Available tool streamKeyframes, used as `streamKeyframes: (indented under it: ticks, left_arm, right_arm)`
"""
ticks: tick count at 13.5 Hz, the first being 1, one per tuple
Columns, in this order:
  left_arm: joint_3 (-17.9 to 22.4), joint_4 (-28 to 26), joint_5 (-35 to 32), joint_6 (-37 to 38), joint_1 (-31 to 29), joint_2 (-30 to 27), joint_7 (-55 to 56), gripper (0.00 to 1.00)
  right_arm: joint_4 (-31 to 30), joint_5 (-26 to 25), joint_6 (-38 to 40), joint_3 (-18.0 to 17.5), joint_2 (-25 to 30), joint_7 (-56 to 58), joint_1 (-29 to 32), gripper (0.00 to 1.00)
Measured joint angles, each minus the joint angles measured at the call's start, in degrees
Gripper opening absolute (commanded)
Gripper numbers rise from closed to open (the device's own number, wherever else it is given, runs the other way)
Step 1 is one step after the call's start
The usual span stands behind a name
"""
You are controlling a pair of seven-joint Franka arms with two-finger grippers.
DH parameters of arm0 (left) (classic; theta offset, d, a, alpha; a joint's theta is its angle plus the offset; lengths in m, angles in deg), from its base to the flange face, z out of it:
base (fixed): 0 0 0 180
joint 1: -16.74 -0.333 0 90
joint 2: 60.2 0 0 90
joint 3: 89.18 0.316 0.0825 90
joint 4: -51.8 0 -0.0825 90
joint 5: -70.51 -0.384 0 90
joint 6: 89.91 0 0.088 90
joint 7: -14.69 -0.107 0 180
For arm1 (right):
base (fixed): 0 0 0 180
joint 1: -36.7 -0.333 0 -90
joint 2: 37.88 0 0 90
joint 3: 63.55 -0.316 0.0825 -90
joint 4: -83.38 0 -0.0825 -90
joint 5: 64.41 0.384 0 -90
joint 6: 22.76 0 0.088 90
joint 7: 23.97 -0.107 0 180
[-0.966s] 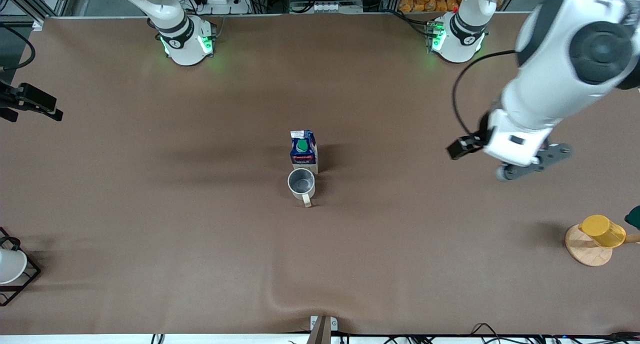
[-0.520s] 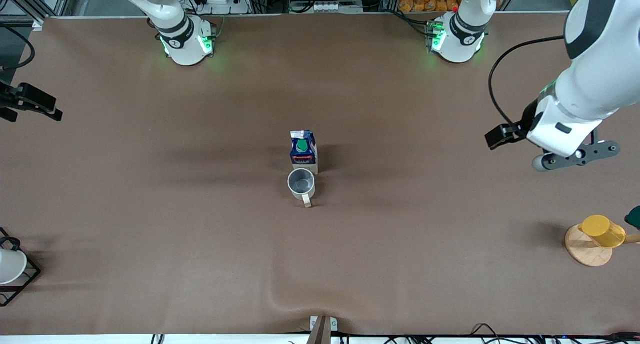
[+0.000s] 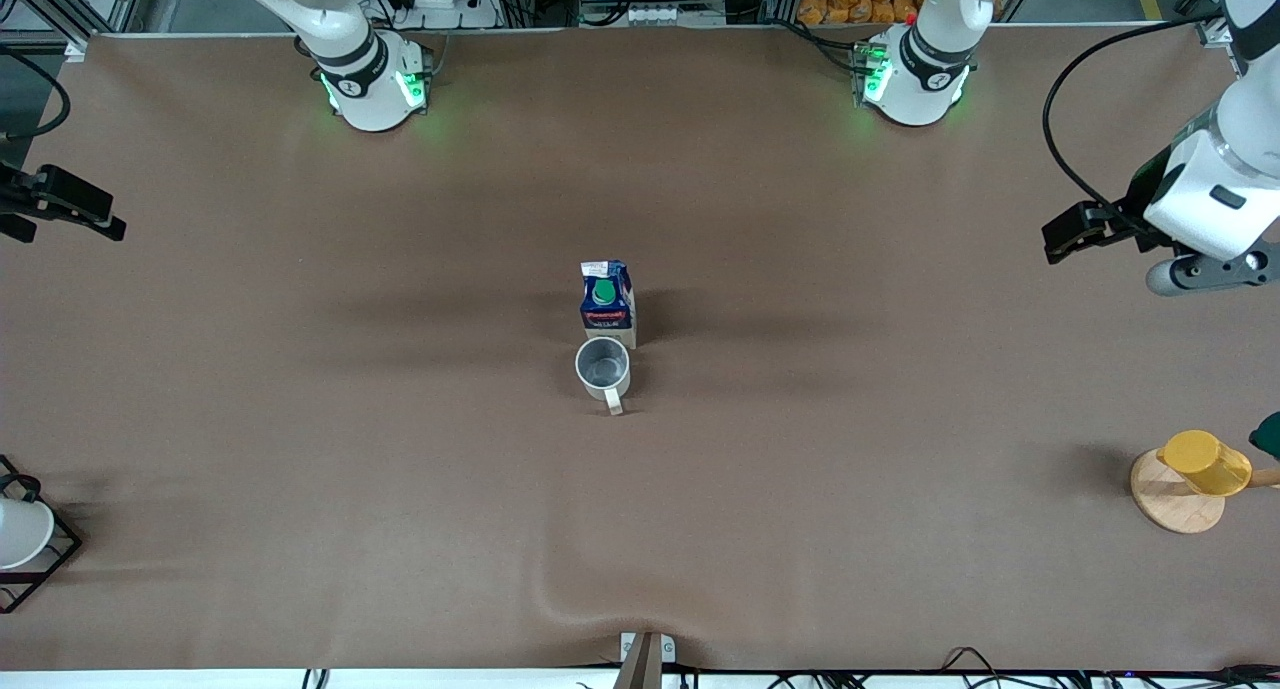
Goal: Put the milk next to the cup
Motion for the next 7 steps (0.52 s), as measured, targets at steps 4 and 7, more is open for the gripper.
streamKeyframes:
  ticks: [4, 7]
  left_arm:
    - [0.5, -0.4, 0.3, 0.3, 0.0, -1.1, -3.3, 1.0]
    - [0.8, -0.7, 2.8, 1.3, 0.0, -1.1, -3.6, 1.0]
  right_arm:
    - [0.0, 0.0, 0.2, 0.1, 0.0, 0.0, 0.0, 1.0]
    - [0.0, 0.0, 0.4, 0.1, 0.0, 0.0, 0.0, 1.0]
